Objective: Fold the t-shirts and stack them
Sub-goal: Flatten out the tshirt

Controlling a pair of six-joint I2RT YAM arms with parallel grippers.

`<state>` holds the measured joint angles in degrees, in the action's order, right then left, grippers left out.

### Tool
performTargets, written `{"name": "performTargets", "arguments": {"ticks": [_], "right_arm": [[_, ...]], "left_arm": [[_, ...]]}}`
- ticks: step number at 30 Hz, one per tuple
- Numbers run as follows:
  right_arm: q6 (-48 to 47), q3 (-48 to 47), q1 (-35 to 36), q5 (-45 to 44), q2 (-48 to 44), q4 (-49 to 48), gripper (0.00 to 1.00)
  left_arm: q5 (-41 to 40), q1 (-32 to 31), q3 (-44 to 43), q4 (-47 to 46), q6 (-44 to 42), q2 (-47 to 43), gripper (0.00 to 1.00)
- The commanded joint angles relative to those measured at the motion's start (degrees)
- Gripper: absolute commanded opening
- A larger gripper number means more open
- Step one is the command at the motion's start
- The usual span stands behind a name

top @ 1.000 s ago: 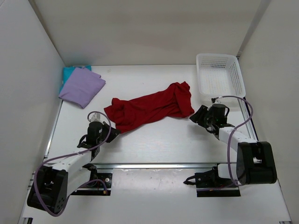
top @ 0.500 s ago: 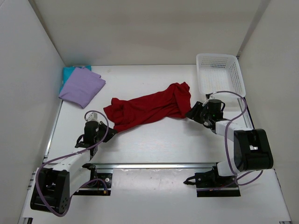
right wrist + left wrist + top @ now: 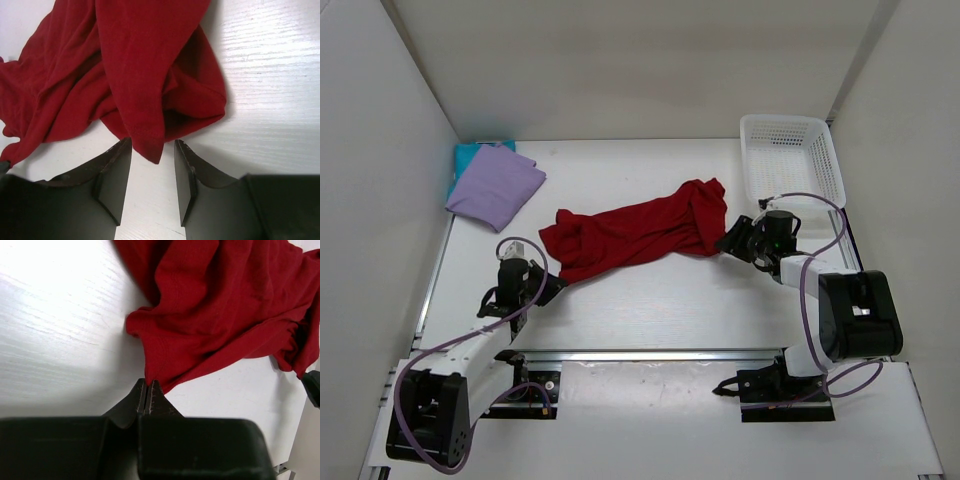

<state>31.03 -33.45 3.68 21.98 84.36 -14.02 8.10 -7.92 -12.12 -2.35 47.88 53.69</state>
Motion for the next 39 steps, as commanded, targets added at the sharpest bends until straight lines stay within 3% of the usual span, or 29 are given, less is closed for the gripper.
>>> {"name": "performTargets", "arguments": {"ticks": [1,8,14,19,21,25,29,31,33,37,39], "right_arm": [[-0.5,-1.6,-0.4,1.2,1.2,-3.8,0.37],[0.3,-3.1,0.4,2.3,3.4,-4.7,0.37],[1.4,-2.8,1.8,4.2,3.3,-6.2,0.35],[2.8,-4.2,1.9,6.6,4.8,-6.7,0.17],[3.3,-4.3,2.0,7.4,4.7,-5.8,0.02],[2.0,-6.3,3.7,2.4,-2.1,0.0,0.00],[1.2,-8.8,5.2,-4.5,-16.7,7.8,0.00],[-0.3,-12.5,6.9,-12.6,-22.5,16.7,0.00],[-2.5,-19.9,8.3,-17.7,-27.0,24.2,0.00],[-7.0,-34.7,14.3,-30.8,-32.3,36.8,0.00],[-11.7,-48.4,19.8,-36.7,-31.5,42.6,0.00]], "left_arm": [[-2.1,0.0,-1.9,2.3,-0.3,-1.1,0.00],[-8.0,-2.2,-4.1,8.4,-3.8,-2.5,0.00],[-8.0,-2.4,-3.5,7.3,-4.5,-2.7,0.00],[-5.4,-1.6,-3.2,5.0,-5.5,-2.7,0.00],[-4.6,-1.2,-3.1,4.5,-5.9,-2.9,0.00],[-0.8,-0.3,-5.0,1.6,-5.2,-2.6,0.00],[2.5,-0.7,-17.2,1.1,-5.8,0.2,0.00],[2.3,-1.9,-25.9,4.8,-8.1,3.0,0.00],[5.4,-1.3,-38.4,8.6,-9.6,7.0,0.00],[12.6,4.6,-51.9,12.9,-9.5,9.3,0.00],[17.2,7.8,-60.1,14.9,-8.2,9.8,0.00]]}}
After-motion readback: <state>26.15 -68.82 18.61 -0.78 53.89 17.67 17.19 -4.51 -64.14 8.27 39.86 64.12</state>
